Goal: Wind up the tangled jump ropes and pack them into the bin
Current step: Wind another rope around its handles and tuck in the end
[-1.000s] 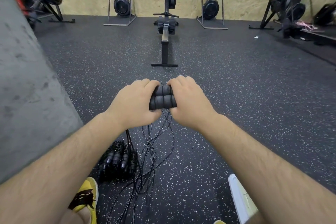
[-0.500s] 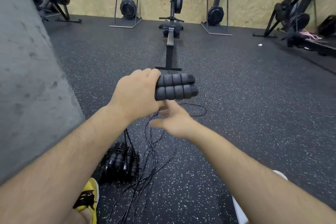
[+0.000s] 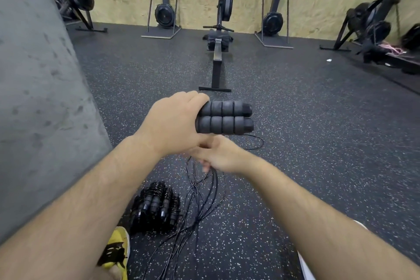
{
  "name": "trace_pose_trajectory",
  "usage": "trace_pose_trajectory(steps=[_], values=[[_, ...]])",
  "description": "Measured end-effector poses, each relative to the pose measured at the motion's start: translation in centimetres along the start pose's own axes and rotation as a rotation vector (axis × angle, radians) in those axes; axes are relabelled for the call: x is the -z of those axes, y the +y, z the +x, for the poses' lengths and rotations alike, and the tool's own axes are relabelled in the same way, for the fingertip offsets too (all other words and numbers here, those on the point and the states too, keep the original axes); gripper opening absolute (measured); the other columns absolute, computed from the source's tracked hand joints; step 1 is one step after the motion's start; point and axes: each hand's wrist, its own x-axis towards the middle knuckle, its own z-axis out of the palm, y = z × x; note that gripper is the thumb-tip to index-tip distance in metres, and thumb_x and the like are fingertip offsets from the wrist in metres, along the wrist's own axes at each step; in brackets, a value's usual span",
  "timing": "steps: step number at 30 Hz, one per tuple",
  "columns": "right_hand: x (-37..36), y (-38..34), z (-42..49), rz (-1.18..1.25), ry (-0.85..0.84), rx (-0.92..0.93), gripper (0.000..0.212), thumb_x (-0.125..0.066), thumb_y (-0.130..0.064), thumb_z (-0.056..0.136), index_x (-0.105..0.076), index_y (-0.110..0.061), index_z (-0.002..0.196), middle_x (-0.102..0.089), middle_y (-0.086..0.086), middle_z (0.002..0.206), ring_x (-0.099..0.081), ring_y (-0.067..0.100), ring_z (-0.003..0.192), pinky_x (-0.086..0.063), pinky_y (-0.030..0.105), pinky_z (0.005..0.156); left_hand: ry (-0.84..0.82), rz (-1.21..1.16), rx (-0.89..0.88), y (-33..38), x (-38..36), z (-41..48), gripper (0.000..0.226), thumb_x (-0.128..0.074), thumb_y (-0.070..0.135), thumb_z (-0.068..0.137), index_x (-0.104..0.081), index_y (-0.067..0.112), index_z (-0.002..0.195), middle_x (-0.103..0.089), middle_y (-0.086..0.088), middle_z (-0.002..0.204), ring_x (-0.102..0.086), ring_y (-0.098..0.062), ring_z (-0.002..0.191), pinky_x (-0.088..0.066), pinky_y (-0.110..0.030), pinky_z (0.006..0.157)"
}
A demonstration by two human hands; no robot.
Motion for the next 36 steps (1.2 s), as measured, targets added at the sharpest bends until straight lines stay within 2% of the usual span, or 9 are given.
trace_pose_trajectory(steps=[3,6,11,13,15,17,20,27,36], values=[[4.0,0.8,-1.3,-0.080,0.040,0.016,0.017,-0.064,-0.033,0.097,-0.067,-0.019,0.087,-0.055,-0.016,0.060,-0.044,0.011,0.060,-0.042,0.023,0.057,-0.018,0.010,-0.037,-0.7,0.1,-0.4,0.065,-0.061,0.080,0.072,-0.057,0.024,0.105,-0.059,0.008,0.094,-0.060,-0.023,0.092,-0.050,-0.038,0.069],[6.9,1.1,-2.6,-0.067,0.074,-0.023,0.025,-0.068,-0.025,0.094,-0.064,-0.002,0.085,-0.044,-0.003,0.062,-0.033,0.016,0.061,-0.029,0.028,0.055,-0.051,0.080,-0.050,-1.1,-0.3,-0.6,0.076,-0.062,0.087,0.065,-0.059,0.023,0.105,-0.059,0.007,0.093,-0.059,-0.022,0.090,-0.049,-0.038,0.070],[8.8,1.5,-3.6,-0.004,0.150,-0.078,0.021,-0.049,-0.008,0.096,-0.056,0.011,0.091,-0.044,-0.008,0.056,-0.032,0.011,0.053,-0.025,0.028,0.054,-0.028,0.125,-0.088,-0.7,-1.3,-0.5,0.075,-0.063,0.083,0.064,-0.061,0.019,0.103,-0.060,0.003,0.091,-0.060,-0.026,0.087,-0.049,-0.039,0.068],[9.0,1.0,-3.8,0.081,0.181,-0.100,0.021,-0.050,-0.012,0.091,-0.054,0.006,0.082,-0.046,-0.005,0.058,-0.034,0.010,0.050,-0.026,0.026,0.053,-0.001,0.146,-0.102,-0.5,-1.6,-0.3,0.071,-0.065,0.079,0.065,-0.061,0.018,0.102,-0.060,0.002,0.090,-0.060,-0.027,0.085,-0.048,-0.039,0.066],[9.1,0.4,-3.9,0.170,0.247,-0.150,0.018,-0.054,-0.017,0.089,-0.053,-0.009,0.072,-0.048,-0.001,0.060,-0.036,0.009,0.047,-0.029,0.024,0.052,0.014,0.162,-0.095,-0.3,-1.9,-0.2,0.068,-0.068,0.074,0.065,-0.061,0.017,0.101,-0.060,0.002,0.089,-0.060,-0.028,0.084,-0.049,-0.039,0.065],[9.0,0.3,-4.2,0.036,0.293,-0.120,0.022,-0.062,-0.030,0.088,-0.060,-0.018,0.070,-0.051,-0.006,0.060,-0.040,0.007,0.048,-0.035,0.023,0.054,0.016,0.183,-0.072,-0.2,-2.1,0.0,0.066,-0.074,0.070,0.064,-0.060,0.018,0.101,-0.059,0.001,0.089,-0.060,-0.028,0.083,-0.048,-0.039,0.064],[8.8,0.3,-4.6,-0.085,0.357,-0.106,0.026,-0.069,-0.041,0.085,-0.071,-0.015,0.083,-0.049,-0.010,0.059,-0.041,0.004,0.048,-0.037,0.024,0.058,0.015,0.219,-0.057,-0.1,-2.5,0.2,0.068,-0.080,0.068,0.061,-0.061,0.017,0.102,-0.060,0.000,0.088,-0.060,-0.029,0.082,-0.048,-0.039,0.063],[8.1,-0.1,-4.3,-0.114,0.462,-0.147,0.050,-0.081,-0.051,0.072,-0.070,-0.008,0.095,-0.054,-0.007,0.066,-0.047,0.011,0.059,-0.039,0.027,0.061,0.019,0.239,-0.037,0.0,-2.8,0.5,0.069,-0.083,0.068,0.061,-0.061,0.016,0.102,-0.061,0.000,0.089,-0.060,-0.028,0.081,-0.047,-0.038,0.061],[7.3,-0.1,-4.4,-0.315,0.560,-0.184,0.037,-0.081,-0.053,0.072,-0.068,-0.021,0.084,-0.069,-0.005,0.077,-0.062,0.013,0.068,-0.048,0.028,0.064,-0.009,0.267,-0.063,0.3,-3.1,0.2,0.075,-0.076,0.074,0.057,-0.060,0.015,0.099,-0.060,-0.001,0.086,-0.059,-0.028,0.076,-0.048,-0.037,0.057]])
